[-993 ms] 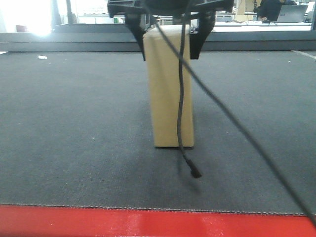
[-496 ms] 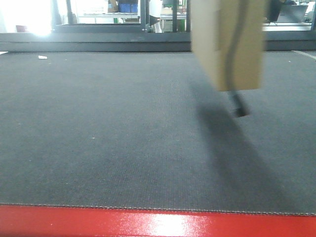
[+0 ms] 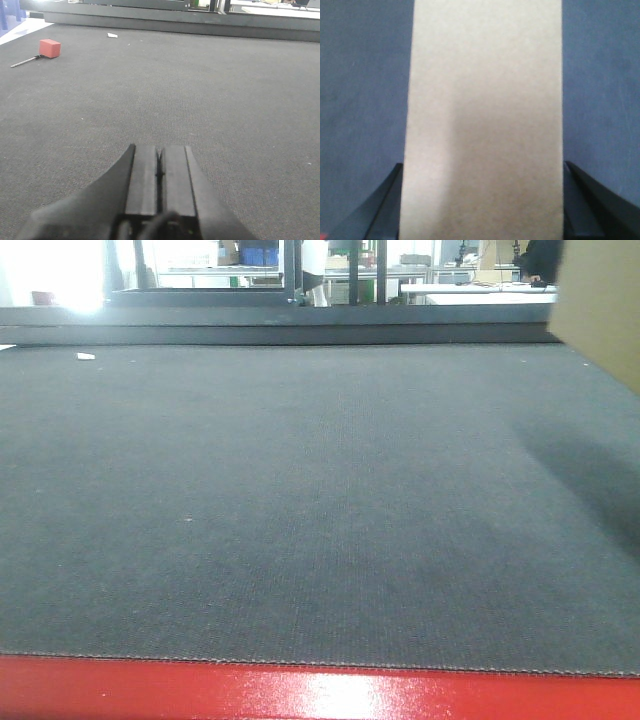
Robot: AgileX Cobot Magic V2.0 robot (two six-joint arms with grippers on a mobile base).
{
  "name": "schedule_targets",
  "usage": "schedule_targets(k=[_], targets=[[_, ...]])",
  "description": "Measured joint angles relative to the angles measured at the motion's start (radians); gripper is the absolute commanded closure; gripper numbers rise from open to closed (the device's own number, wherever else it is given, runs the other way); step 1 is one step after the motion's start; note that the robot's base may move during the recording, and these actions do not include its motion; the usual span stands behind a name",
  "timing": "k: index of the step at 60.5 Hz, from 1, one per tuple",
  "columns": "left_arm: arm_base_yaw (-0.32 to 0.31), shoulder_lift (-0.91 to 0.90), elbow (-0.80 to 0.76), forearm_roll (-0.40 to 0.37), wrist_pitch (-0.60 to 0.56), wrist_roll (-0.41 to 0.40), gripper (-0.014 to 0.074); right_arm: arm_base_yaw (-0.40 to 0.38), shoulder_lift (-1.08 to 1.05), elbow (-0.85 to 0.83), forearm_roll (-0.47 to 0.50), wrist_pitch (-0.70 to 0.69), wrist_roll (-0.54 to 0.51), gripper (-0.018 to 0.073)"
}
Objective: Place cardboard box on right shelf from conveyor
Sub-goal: 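Lift the box off the conveyor with the right gripper, then drive the base to the steel shelf rack holding the box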
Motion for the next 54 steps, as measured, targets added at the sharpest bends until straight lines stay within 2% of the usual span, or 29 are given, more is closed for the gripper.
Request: schedule_targets(k=[15, 28, 39, 54], targets=[[0.0, 0.0, 0.0, 0.0, 0.0, 0.0, 0.0713, -0.002, -0.331, 0.207, 0.034, -0.019, -0.006, 0.0323], [0.0, 0.0, 0.0, 0.0, 0.0, 0.0, 0.0713, -0.002, -0.549, 0.222, 0.036, -0.021, -0.062, 0.0323], [0.0, 0.0, 0.0, 0.0, 0.0, 0.0, 0.0713, -0.002, -0.644, 0.222, 0.036, -0.028, -0.096, 0.0323], [0.0, 0.0, 0.0, 0.0, 0.0, 0.0, 0.0713, -0.002, -0.653, 0.222, 0.036, -0.034, -0.098, 0.0323]])
